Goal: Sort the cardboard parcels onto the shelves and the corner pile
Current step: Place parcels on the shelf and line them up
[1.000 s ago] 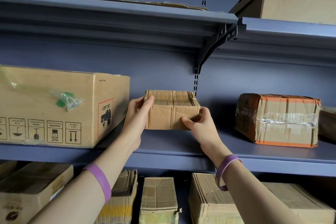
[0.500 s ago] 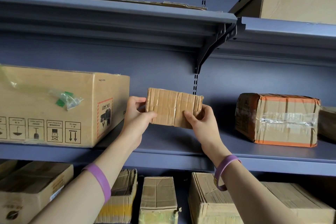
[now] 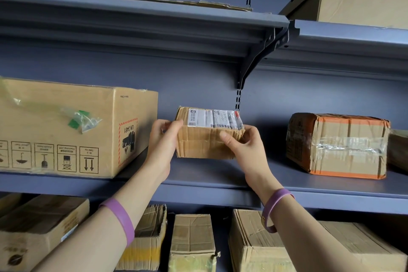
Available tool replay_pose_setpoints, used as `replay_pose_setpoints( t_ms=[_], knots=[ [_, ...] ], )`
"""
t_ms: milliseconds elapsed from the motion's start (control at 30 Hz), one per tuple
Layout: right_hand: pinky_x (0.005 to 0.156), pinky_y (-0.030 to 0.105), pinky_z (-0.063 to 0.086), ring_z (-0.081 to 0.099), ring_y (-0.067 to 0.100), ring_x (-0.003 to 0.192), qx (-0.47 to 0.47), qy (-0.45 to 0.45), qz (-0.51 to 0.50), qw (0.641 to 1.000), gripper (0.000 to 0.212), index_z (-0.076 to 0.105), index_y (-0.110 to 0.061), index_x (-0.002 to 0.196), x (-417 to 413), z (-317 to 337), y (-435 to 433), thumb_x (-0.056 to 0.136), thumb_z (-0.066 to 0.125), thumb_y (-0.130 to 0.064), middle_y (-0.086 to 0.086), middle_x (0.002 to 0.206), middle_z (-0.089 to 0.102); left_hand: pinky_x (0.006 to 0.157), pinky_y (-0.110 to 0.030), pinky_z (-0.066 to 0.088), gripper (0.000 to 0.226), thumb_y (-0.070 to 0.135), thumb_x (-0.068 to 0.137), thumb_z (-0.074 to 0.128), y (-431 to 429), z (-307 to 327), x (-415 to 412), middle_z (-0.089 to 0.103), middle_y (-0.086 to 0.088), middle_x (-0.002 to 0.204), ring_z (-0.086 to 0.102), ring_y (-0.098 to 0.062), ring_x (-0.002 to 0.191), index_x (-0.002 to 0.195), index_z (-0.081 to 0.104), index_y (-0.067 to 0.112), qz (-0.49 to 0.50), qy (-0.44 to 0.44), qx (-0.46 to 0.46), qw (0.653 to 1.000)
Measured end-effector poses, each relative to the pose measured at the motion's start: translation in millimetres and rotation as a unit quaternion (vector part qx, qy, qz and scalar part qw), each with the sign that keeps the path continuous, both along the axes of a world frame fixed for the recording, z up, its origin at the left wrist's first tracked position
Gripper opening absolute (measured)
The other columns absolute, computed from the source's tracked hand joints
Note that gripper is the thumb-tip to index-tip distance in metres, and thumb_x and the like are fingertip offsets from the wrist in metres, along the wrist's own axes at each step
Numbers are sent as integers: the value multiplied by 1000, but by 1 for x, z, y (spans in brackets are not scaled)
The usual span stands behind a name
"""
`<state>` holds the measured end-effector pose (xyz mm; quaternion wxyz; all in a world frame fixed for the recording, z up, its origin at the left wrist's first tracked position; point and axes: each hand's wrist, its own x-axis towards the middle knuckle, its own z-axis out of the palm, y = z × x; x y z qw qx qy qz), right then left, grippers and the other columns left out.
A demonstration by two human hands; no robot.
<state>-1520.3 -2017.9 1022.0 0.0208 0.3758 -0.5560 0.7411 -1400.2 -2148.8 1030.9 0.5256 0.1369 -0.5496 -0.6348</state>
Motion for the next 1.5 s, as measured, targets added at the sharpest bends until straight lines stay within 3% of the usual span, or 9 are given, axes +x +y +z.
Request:
replay_pose_setpoints(
  t_ms=[233, 467, 600, 767, 867, 1000, 1133, 1300, 1500],
  knots=[
    [91, 33, 46, 58, 11, 93, -8, -76, -28, 997, 29, 57, -23, 96, -5, 4, 0, 102, 41, -46, -2, 103, 64, 69, -28, 38, 21, 12, 82, 65, -1, -2, -1, 53, 2, 90, 50, -14, 81, 95, 50, 17, 8, -22, -26, 999],
    [70, 23, 47, 61, 12, 94, -35, -126, -21, 991, 30, 55, -19, 108, -2, 7, 4, 101, 45, -47, 0, 107, 66, 72, -24, 50, 69, -31, 71, 42, 2, -1, -1, 61, 8, 115, 61, -2, 106, 114, 53, 22, -11, -28, -68, 997],
    [71, 25, 44, 56, 9, 80, -39, -108, -34, 993, 20, 56, -16, 98, -3, 5, 3, 96, 60, -35, 1, 96, 64, 70, -17, 51, 71, -29, 72, 40, 4, 0, 1, 66, 12, 109, 62, 5, 97, 117, 58, 22, -18, -45, -81, 996],
    [67, 24, 43, 53, 13, 76, -36, -107, -36, 993, 11, 54, -15, 90, -4, 5, 4, 92, 64, -15, 5, 92, 61, 92, -26, 46, 27, 18, 79, 64, 5, 3, 4, 70, 3, 110, 62, -8, 104, 105, 68, 22, -21, -41, -42, 998],
    [65, 24, 44, 54, 13, 75, -24, -104, -49, 993, 14, 53, -16, 86, -5, 5, 5, 88, 64, -7, 6, 90, 59, 81, -20, 46, 11, 20, 92, 68, 2, -1, 0, 67, 4, 104, 60, -7, 96, 101, 63, 20, 12, -64, -61, 996],
    [80, 36, 52, 62, 22, 81, 0, -93, -28, 995, 18, 64, -9, 83, -10, 4, 4, 81, 59, 8, 11, 87, 67, 71, -16, 43, 23, 3, 88, 68, -5, -6, -6, 64, -2, 104, 60, -9, 89, 97, 56, 20, 35, -83, -65, 994],
    [59, 23, 53, 63, 23, 78, 30, -83, -9, 996, 35, 66, 4, 100, -14, 1, 1, 73, 52, 22, 13, 86, 67, 71, -21, 45, 39, -13, 83, 60, -5, -5, -8, 59, 2, 94, 56, -11, 82, 99, 49, 20, 26, -132, -60, 989],
    [48, 24, 45, 57, 21, 82, 89, -95, -21, 991, 73, 54, -6, 129, -16, -3, -2, 57, 53, 7, 9, 99, 61, 84, -42, 53, 48, -17, 77, 50, -9, -9, -10, 64, -7, 101, 62, -29, 101, 113, 51, 15, 18, -223, -70, 972],
    [89, 33, 50, 44, 24, 125, 82, -69, -92, 990, 80, 31, -18, 151, -7, 2, 7, 80, 52, 11, 6, 139, 36, 88, -26, 41, 65, -8, 84, 54, 13, -6, -2, 42, -4, 133, 46, -17, 112, 143, 39, 13, 156, -233, -203, 938]
  ],
)
